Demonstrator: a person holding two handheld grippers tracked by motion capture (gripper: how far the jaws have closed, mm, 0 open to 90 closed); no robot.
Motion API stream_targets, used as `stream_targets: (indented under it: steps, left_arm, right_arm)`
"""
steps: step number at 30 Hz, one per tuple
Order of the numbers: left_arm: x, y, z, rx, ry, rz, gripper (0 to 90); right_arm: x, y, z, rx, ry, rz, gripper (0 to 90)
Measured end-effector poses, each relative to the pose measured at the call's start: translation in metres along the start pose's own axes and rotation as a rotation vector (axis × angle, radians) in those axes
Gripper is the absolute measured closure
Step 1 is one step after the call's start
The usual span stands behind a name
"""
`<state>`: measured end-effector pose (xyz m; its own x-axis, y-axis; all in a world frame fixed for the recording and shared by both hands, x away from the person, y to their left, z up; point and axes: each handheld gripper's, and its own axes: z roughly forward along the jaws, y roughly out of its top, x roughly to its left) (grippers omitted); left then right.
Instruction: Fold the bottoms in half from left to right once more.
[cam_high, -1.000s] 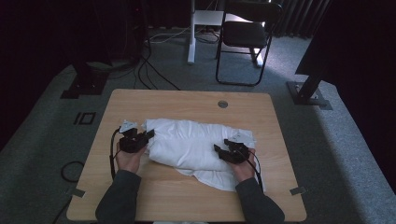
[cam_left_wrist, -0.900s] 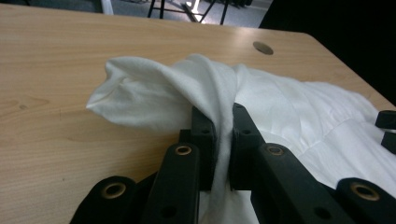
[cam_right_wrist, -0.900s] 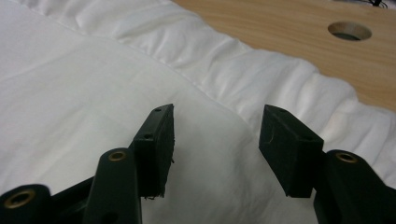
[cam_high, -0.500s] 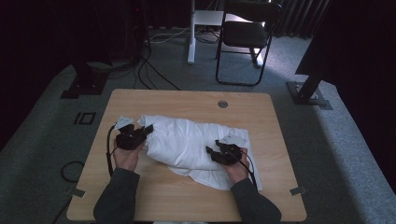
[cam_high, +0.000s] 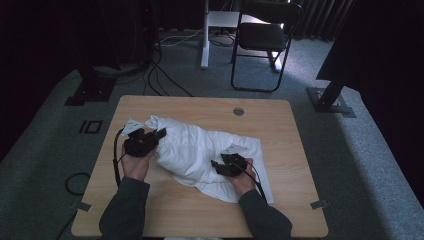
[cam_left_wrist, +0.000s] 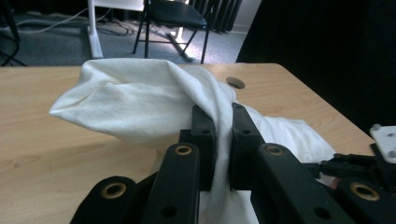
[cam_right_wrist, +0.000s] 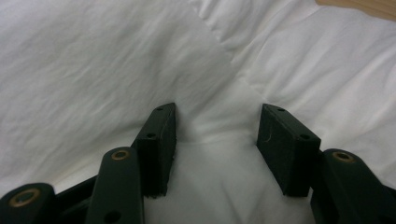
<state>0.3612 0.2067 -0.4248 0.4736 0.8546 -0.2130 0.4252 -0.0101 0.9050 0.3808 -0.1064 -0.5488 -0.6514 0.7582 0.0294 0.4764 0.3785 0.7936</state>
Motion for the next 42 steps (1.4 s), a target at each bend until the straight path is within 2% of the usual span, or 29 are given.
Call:
stream_targets:
  steps: [12, 21, 28, 42]
  left_arm:
    - [-0.013, 0.016, -0.001, -0.021, -0.018, 0.047, 84.4]
    - [-0.014, 0.018, -0.002, -0.019, -0.018, 0.059, 84.4]
    - [-0.02, 0.02, -0.001, -0.01, -0.025, 0.079, 84.4]
    - [-0.026, 0.02, 0.002, -0.003, -0.038, 0.093, 84.4]
  right_arm:
    - [0.017, 0.01, 0.019, -0.009, 0.004, -0.016, 46.6]
    - [0.028, 0.015, 0.026, -0.015, 0.003, -0.012, 46.7]
    - [0.036, 0.02, 0.033, -0.015, 0.015, -0.013, 46.7]
    - [0.048, 0.029, 0.046, -0.023, 0.041, -0.016, 46.6]
